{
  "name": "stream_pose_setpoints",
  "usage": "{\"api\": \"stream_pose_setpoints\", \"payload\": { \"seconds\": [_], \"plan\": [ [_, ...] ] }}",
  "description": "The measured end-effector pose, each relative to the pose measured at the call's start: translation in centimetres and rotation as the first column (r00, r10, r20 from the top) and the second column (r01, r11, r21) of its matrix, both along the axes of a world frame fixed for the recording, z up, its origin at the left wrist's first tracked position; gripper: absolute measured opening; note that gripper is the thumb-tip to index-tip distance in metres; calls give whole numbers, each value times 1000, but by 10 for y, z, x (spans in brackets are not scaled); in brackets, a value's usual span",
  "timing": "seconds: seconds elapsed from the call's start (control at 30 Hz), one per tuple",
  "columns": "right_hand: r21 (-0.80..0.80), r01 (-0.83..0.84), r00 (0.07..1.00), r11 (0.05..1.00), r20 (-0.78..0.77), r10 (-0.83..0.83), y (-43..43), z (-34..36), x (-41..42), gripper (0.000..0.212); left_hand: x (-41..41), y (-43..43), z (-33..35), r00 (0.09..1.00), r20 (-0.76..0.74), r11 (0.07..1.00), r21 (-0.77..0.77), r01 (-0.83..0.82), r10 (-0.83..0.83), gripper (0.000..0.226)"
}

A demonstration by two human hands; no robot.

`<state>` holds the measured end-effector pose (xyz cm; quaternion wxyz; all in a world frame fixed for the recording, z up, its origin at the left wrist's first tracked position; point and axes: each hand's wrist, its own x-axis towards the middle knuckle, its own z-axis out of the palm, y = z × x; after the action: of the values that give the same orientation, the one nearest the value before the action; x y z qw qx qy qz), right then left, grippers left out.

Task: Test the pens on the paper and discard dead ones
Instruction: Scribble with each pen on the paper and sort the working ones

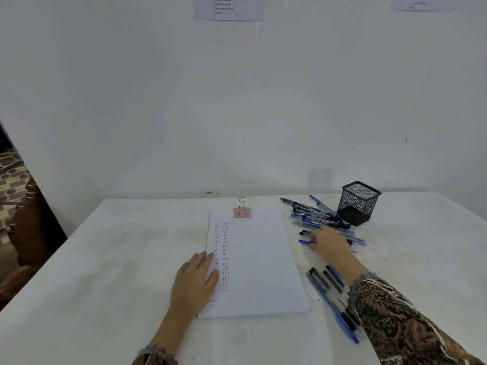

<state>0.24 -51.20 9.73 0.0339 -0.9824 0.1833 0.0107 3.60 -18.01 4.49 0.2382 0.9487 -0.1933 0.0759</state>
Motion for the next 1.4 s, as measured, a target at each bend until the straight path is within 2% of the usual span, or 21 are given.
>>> {"api": "stream_pose_setpoints", "payload": {
  "seconds": [0.07,0.13,0.2,0.27,0.3,0.33,0.37,0.4,0.43,0.47,0.5,0.57,0.67,0.8,0.87,0.93,1.03,1.1,1.2,1.33,1.4],
  "plan": [
    [-56,5,1000,998,-27,-6,2,0,-2,24,-2,0,2,1000,-8,1000,-16,5,-5,91],
    [-26,-6,996,1000,94,9,8,6,-4,18,-2,1,3,1000,-15,1000,-28,13,-14,91],
    [243,-124,944,962,328,39,24,22,-6,6,0,1,2,1000,-11,999,-45,22,-23,87],
    [514,-324,857,794,515,16,47,40,-6,6,3,1,0,1000,1,996,-79,29,-29,80],
    [645,-393,825,655,562,-58,62,47,-7,7,4,1,-1,999,3,995,-88,36,-36,77],
    [770,-456,804,446,572,-164,75,53,-8,12,4,1,-2,999,0,995,-87,42,-42,75],
    [848,-500,801,175,530,-277,87,58,-9,26,4,2,-3,999,-3,995,-83,46,-47,75],
    [854,-506,823,-123,434,-366,98,61,-10,42,4,2,-3,999,-5,996,-81,47,-48,74],
    [792,-496,841,-356,335,-425,106,60,-10,54,3,3,-3,999,-3,996,-80,46,-46,74],
    [702,-497,841,-510,245,-483,114,56,-10,59,3,3,-3,999,0,996,-77,44,-45,75],
    [618,-507,829,-601,159,-536,120,48,-11,59,2,3,-3,999,3,996,-72,44,-44,75],
    [481,-530,802,-699,17,-597,130,29,-12,51,1,3,-2,999,2,997,-65,43,-43,77],
    [348,-577,769,-739,-74,-635,140,3,-14,35,-1,2,-1,1000,8,997,-78,27,-26,79],
    [211,-608,772,-765,-65,-632,147,-14,-15,65,-1,1,-1,999,31,997,-76,19,-17,77],
    [294,-560,803,-775,-41,-595,156,-14,-13,64,-1,1,-1,999,37,998,-66,20,-18,78],
    [434,-469,832,-769,-76,-550,165,-16,-7,42,-1,0,0,999,34,998,-64,14,-12,80],
    [600,-321,886,-733,-84,-456,178,-13,-6,65,-1,0,-1,1000,28,998,-61,7,-6,80],
    [707,-265,900,-656,-63,-431,187,-12,-8,62,1,0,-2,1000,23,999,-42,11,-10,81],
    [725,-318,895,-611,17,-446,198,-13,-12,19,1,1,-2,1000,20,999,-43,12,-12,82],
    [762,-361,882,-537,92,-461,196,-17,-17,16,2,0,-2,1000,25,999,-50,0,1,82],
    [811,-364,884,-458,145,-444,194,-18,-20,15,2,0,-3,1000,29,1000,-10,-3,3,84]
  ]
}}
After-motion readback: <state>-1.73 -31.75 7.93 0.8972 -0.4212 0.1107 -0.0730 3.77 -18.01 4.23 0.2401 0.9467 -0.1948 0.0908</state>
